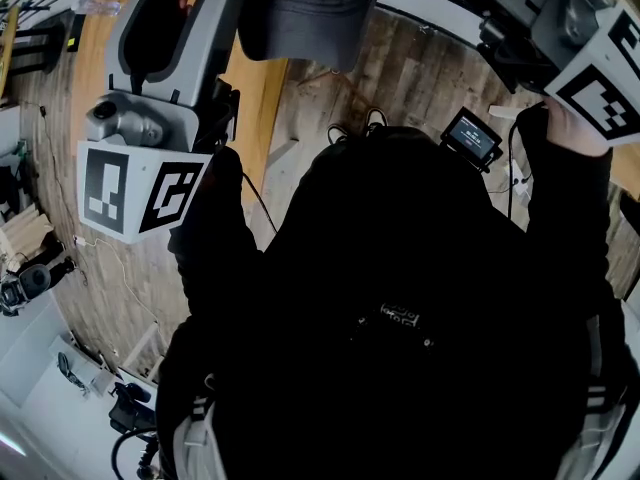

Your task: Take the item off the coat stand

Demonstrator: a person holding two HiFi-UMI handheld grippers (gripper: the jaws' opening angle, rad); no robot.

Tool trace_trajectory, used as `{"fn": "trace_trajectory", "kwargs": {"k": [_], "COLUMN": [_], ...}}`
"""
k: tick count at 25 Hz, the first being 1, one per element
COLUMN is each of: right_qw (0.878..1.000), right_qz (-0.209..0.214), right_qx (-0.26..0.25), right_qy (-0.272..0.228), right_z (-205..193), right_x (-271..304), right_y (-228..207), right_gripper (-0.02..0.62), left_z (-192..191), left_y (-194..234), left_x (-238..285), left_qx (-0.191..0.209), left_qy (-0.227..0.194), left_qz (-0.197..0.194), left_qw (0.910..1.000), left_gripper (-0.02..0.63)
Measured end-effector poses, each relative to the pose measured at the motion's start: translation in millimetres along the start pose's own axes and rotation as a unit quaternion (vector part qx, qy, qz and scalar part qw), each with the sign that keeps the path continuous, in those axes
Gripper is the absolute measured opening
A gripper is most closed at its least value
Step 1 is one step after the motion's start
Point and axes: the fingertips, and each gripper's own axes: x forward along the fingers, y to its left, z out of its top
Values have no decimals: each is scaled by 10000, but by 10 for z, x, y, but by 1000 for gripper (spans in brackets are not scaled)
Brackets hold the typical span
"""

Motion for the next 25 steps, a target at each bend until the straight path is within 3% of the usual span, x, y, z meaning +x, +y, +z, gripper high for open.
{"fn": "trace_trajectory", "kwargs": {"k": [4,11,21,25], "right_qw": [9999,9993,9949,9950], "right_qz": [-101,-248,-591,-599], "right_qx": [-25,-257,-650,-540], "right_qy": [-36,135,488,593], "right_z": [24,18,-441,-610], "right_x": [-36,-15,60,92], "right_y": [-44,-53,-136,-164], "right_gripper": [224,281,296,296], "left_z": [130,-160,-598,-781], "left_y": [-14,44,-32,-51], "left_x": [-35,58,329,405], "left_qx": [36,40,26,-140], "left_qy": [-109,404,662,706], "left_qz": [48,240,60,-18], "left_qw": [9999,9989,9978,9974], "left_gripper": [206,239,239,239]}}
